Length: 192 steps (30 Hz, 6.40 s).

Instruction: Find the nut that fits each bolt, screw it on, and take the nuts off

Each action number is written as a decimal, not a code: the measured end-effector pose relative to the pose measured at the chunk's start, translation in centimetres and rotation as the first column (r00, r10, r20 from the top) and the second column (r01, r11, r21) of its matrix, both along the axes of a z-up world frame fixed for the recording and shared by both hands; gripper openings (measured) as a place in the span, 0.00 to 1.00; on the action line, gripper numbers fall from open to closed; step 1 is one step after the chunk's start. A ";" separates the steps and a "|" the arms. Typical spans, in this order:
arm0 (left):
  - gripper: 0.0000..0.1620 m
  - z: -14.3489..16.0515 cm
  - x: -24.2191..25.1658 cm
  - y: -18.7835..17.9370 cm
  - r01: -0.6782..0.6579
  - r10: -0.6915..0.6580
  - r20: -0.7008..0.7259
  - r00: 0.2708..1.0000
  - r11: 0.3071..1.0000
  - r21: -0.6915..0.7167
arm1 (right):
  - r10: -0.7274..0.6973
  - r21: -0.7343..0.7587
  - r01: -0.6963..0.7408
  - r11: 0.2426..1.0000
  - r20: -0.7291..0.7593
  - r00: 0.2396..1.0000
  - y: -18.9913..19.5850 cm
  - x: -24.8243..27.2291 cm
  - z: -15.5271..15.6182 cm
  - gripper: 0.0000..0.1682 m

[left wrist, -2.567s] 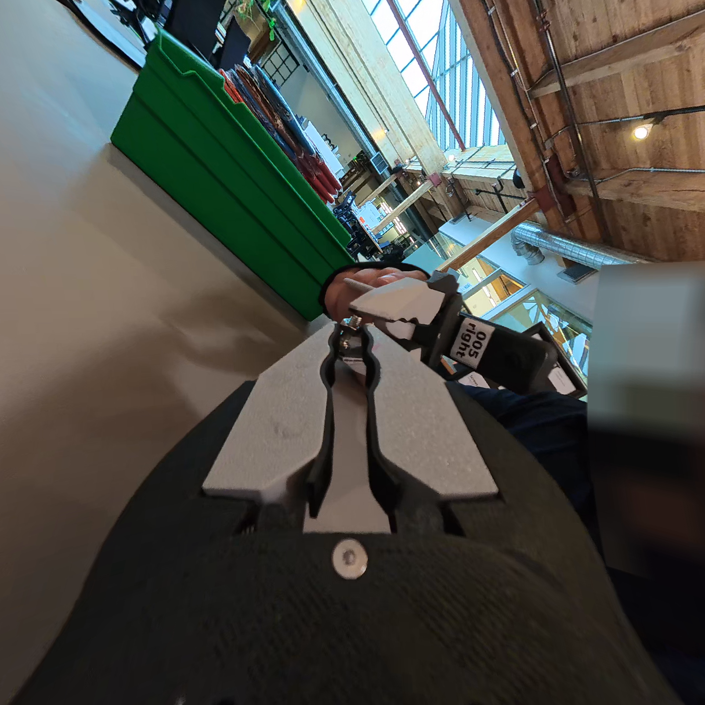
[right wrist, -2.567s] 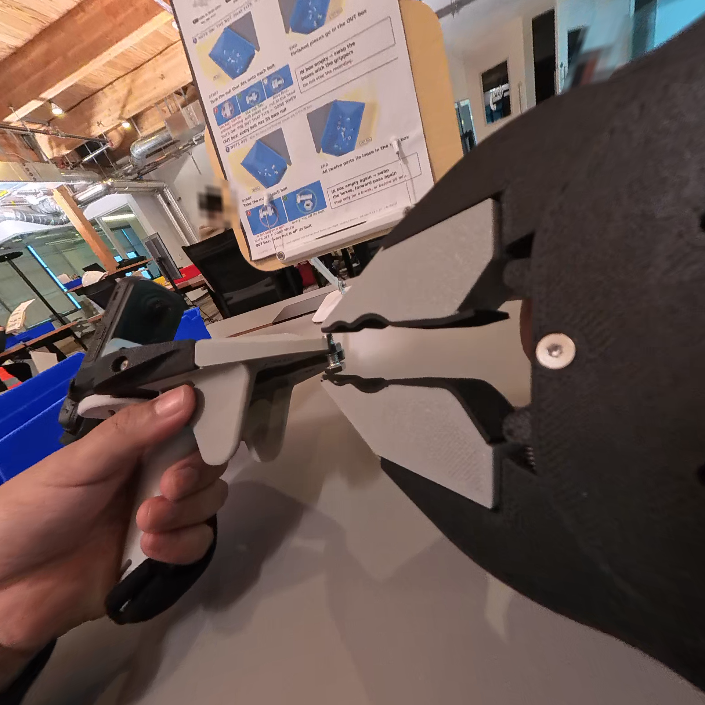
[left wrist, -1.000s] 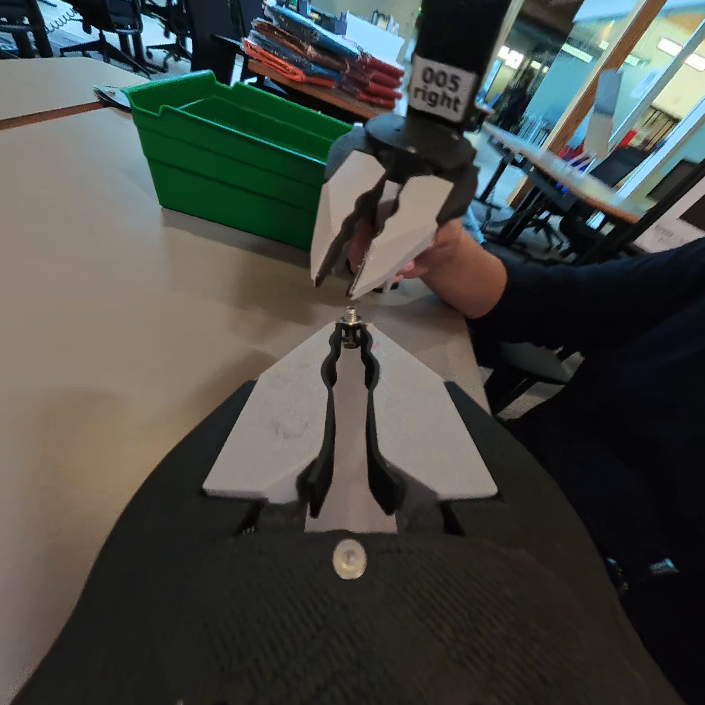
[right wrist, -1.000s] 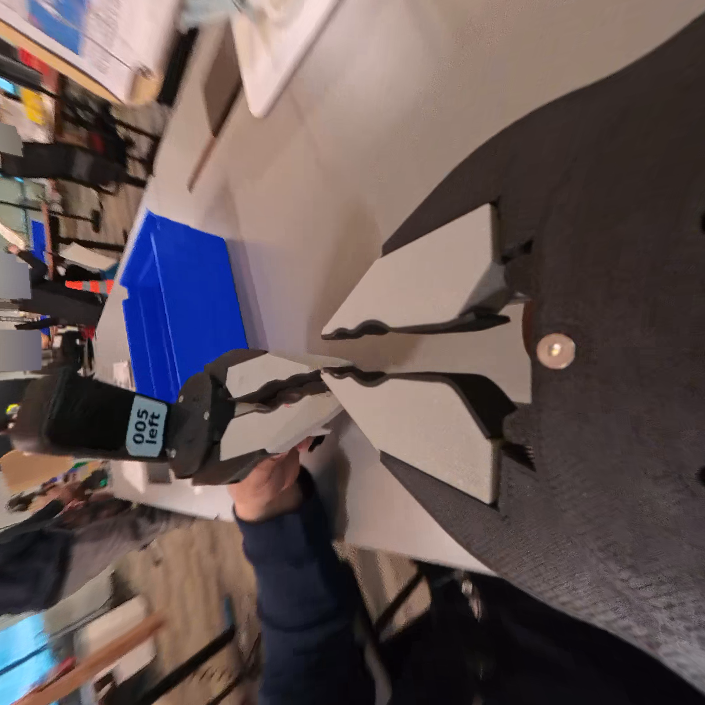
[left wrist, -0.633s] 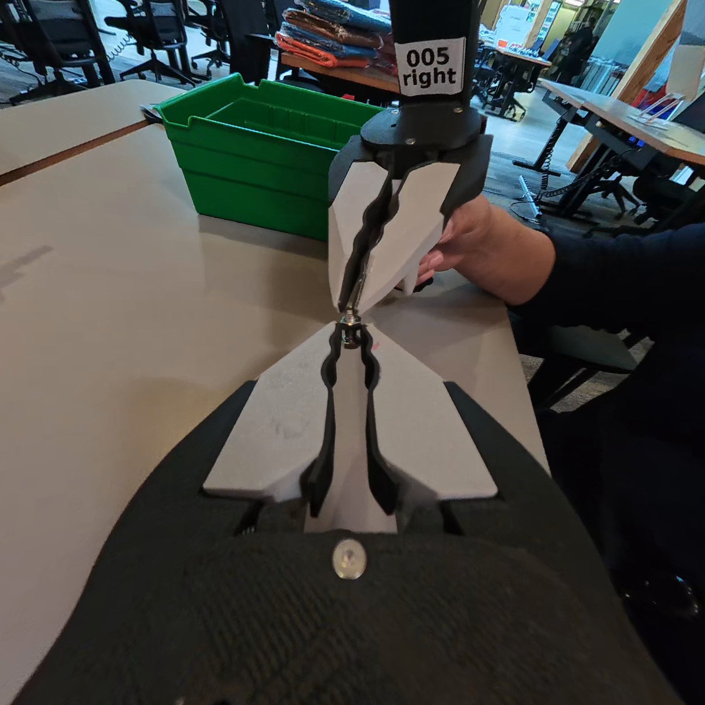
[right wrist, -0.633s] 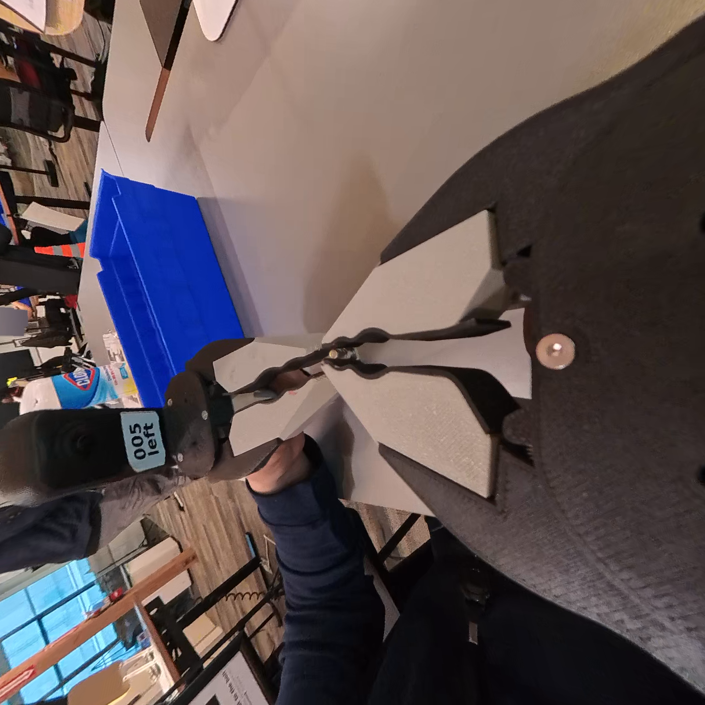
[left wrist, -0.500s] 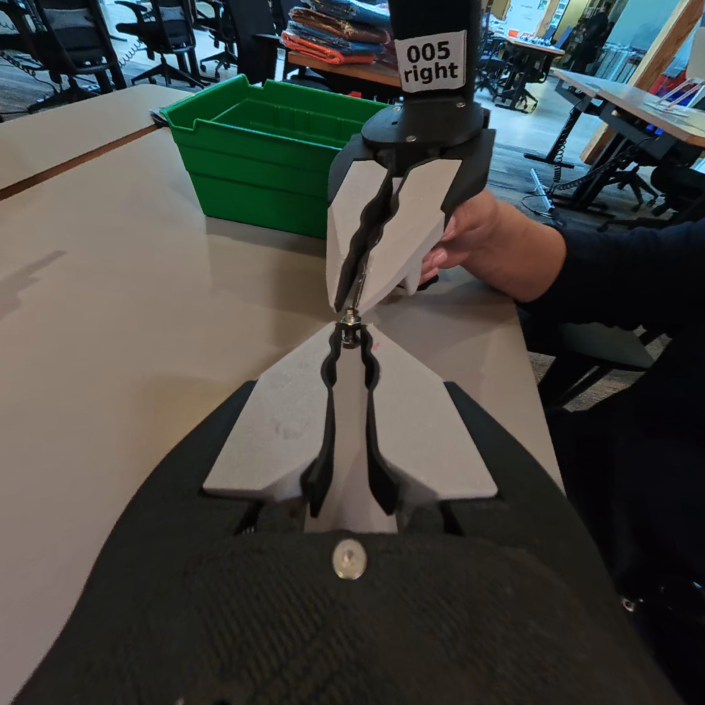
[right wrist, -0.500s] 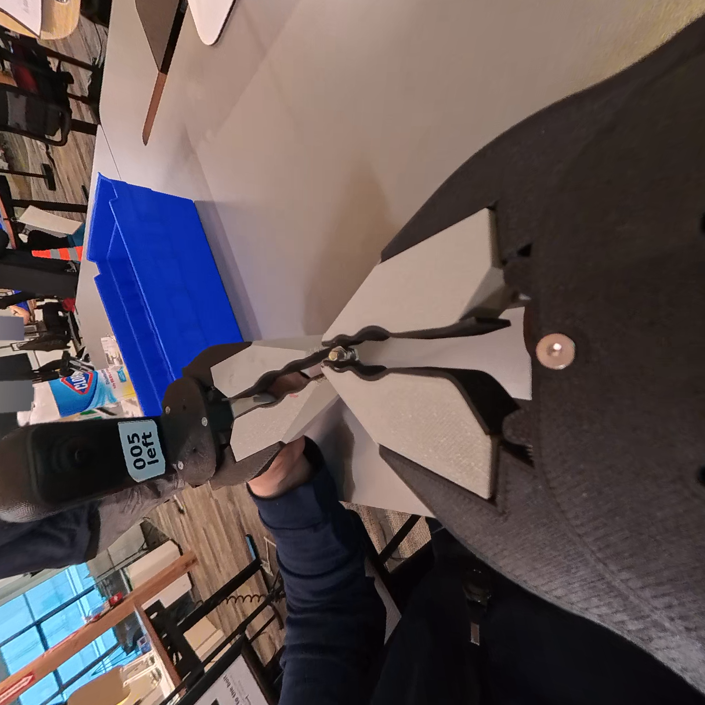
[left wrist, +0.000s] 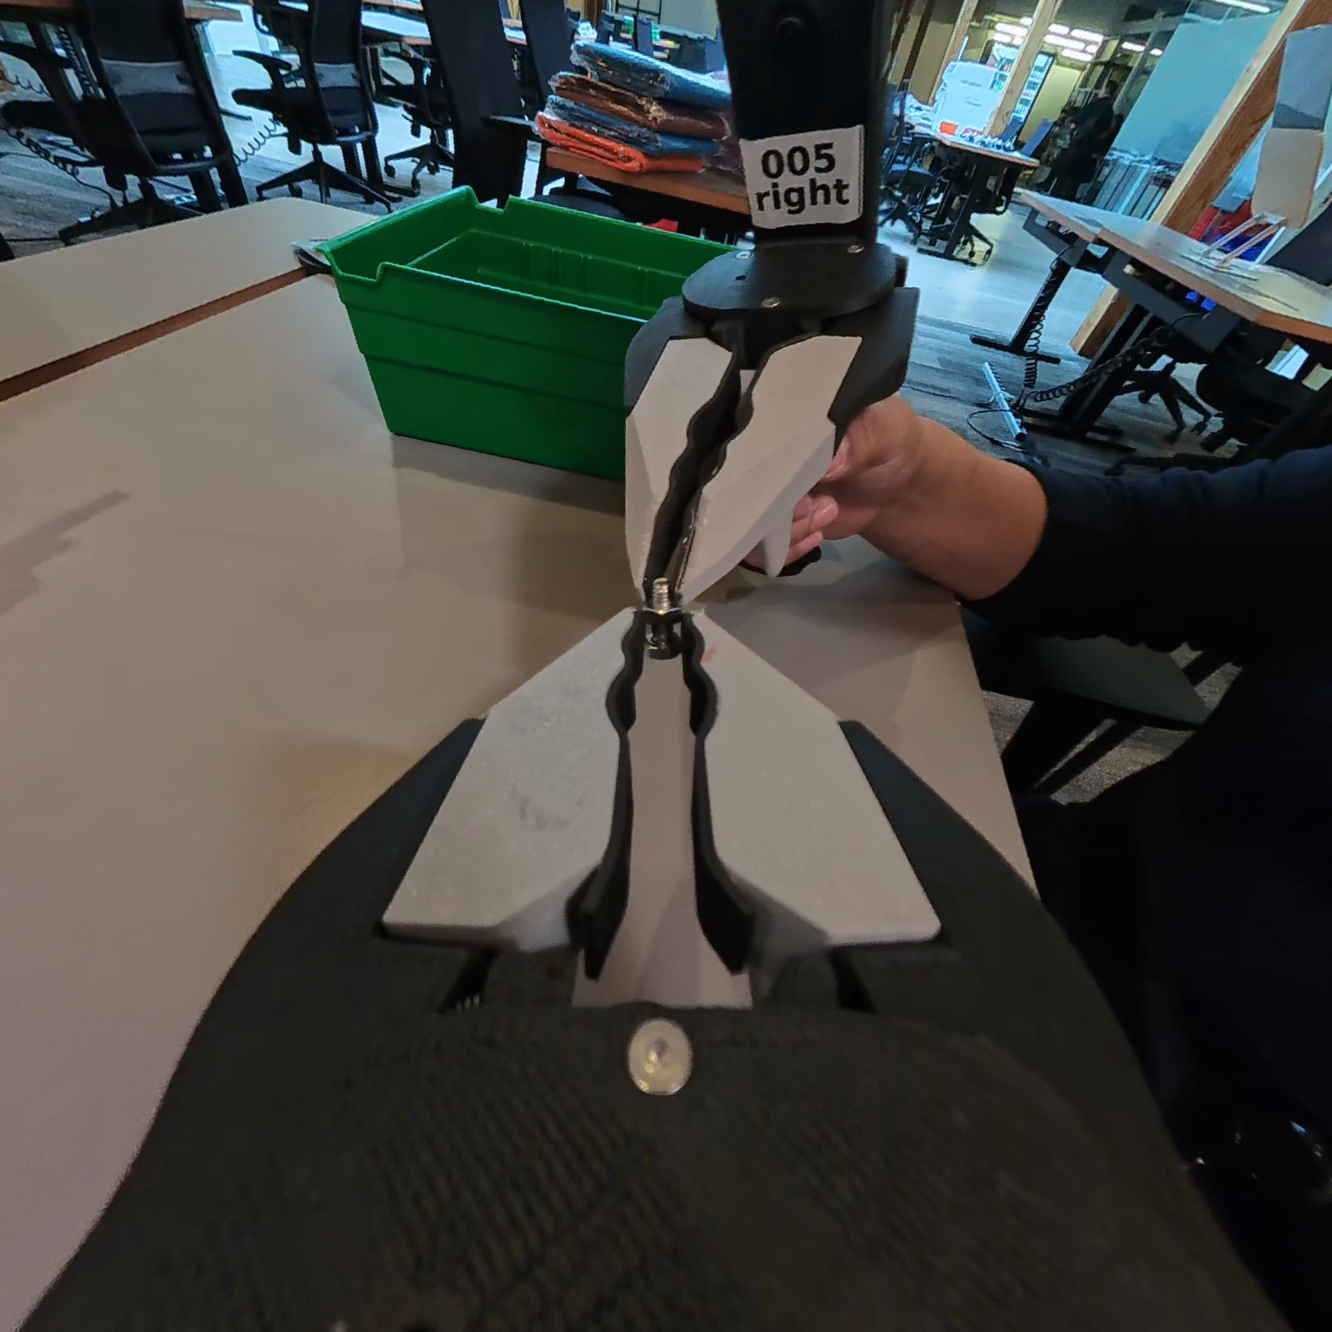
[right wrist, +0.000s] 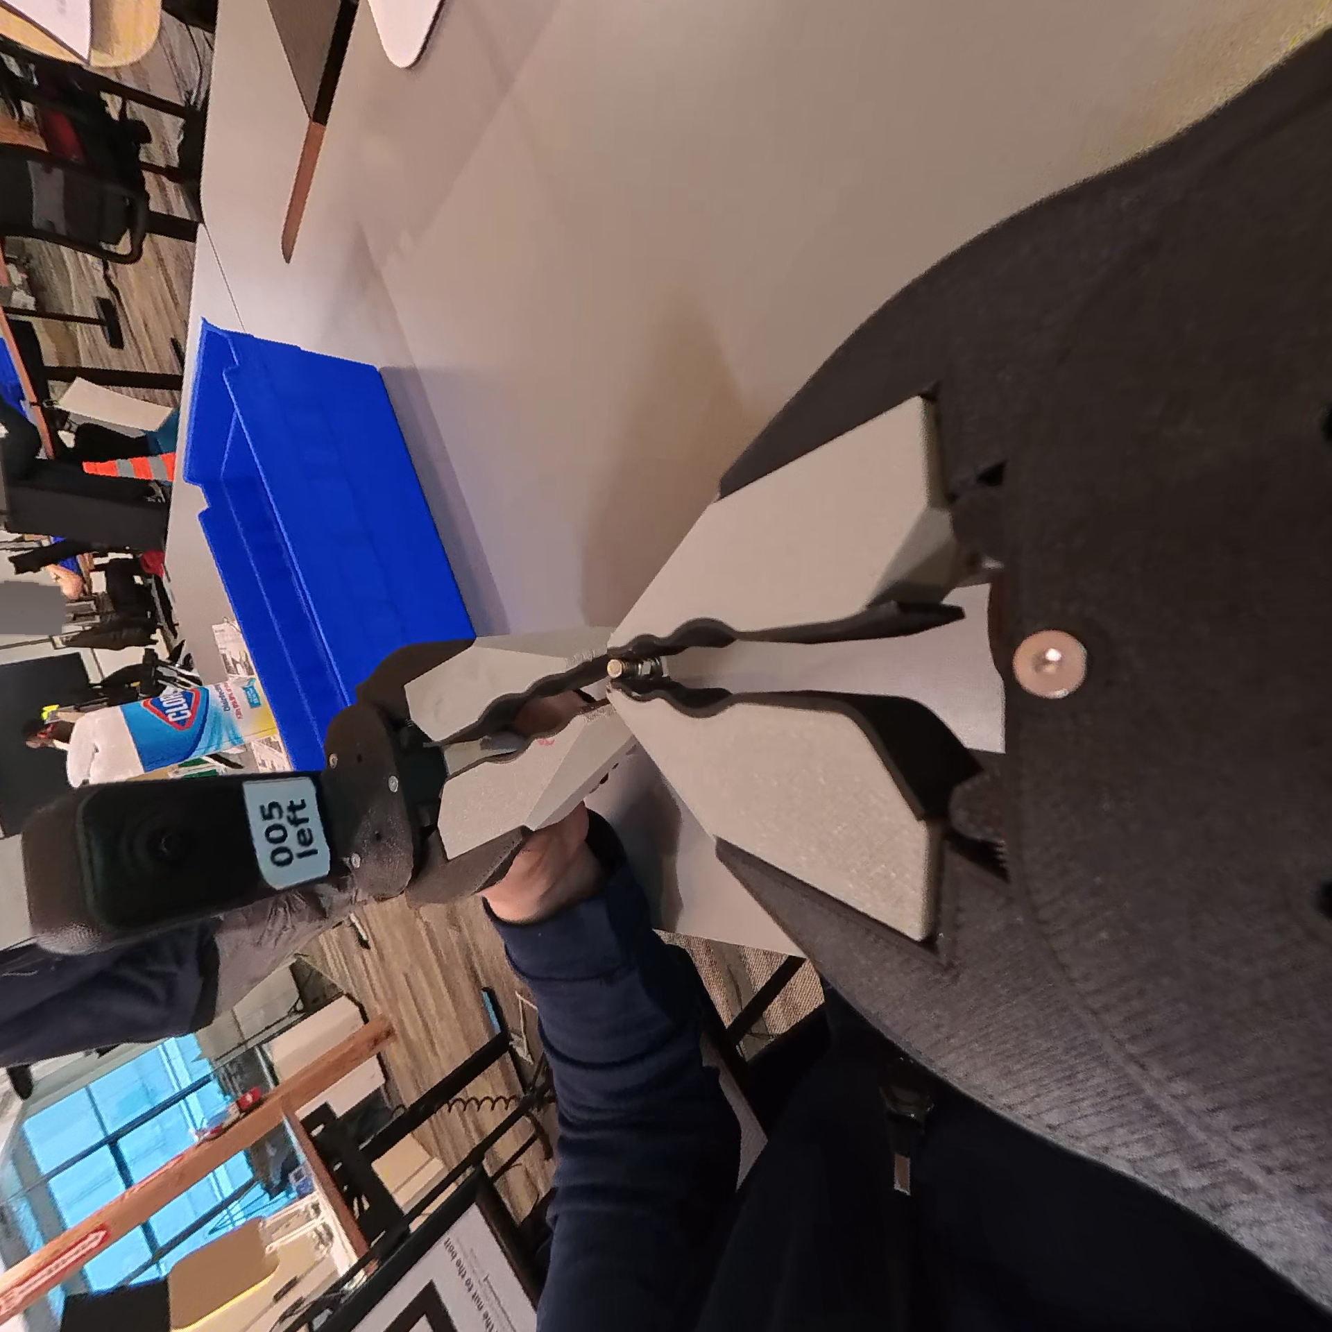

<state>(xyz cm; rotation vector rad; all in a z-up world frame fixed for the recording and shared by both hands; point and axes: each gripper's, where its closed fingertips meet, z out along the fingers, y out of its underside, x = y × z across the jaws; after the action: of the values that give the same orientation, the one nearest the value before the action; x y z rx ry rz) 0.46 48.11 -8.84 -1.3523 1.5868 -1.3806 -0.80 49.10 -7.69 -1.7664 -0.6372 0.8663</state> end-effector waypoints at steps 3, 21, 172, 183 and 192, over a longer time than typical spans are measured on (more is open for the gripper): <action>0.08 -0.1 0.0 0.6 -0.025 0.025 -0.007 1.000 1.000 -0.008 | -0.017 -0.004 0.017 1.000 0.012 1.000 0.2 0.2 -0.2 0.01; 0.06 -1.3 0.5 0.3 -0.039 0.041 -0.044 0.998 0.998 0.053 | -0.055 0.007 0.055 0.998 0.018 0.998 0.6 0.4 -0.2 0.01; 0.05 0.1 0.4 1.1 -0.111 0.109 0.023 0.994 0.988 0.109 | -0.169 0.100 0.161 0.982 0.084 0.982 1.6 1.2 0.9 0.08; 0.05 0.0 0.4 1.2 -0.116 0.114 0.021 0.993 0.987 0.111 | -0.175 0.111 0.167 0.980 0.067 0.982 1.4 1.3 0.9 0.08; 0.05 -0.2 0.4 1.2 -0.117 0.117 0.010 0.993 0.986 0.118 | -0.175 0.106 0.165 0.981 0.089 0.981 1.4 1.0 0.3 0.08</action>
<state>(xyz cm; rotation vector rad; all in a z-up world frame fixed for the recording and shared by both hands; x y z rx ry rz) 0.84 49.36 -9.01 -1.3491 1.5359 -1.1996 0.16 50.51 -7.36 -1.7533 -0.5727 0.6246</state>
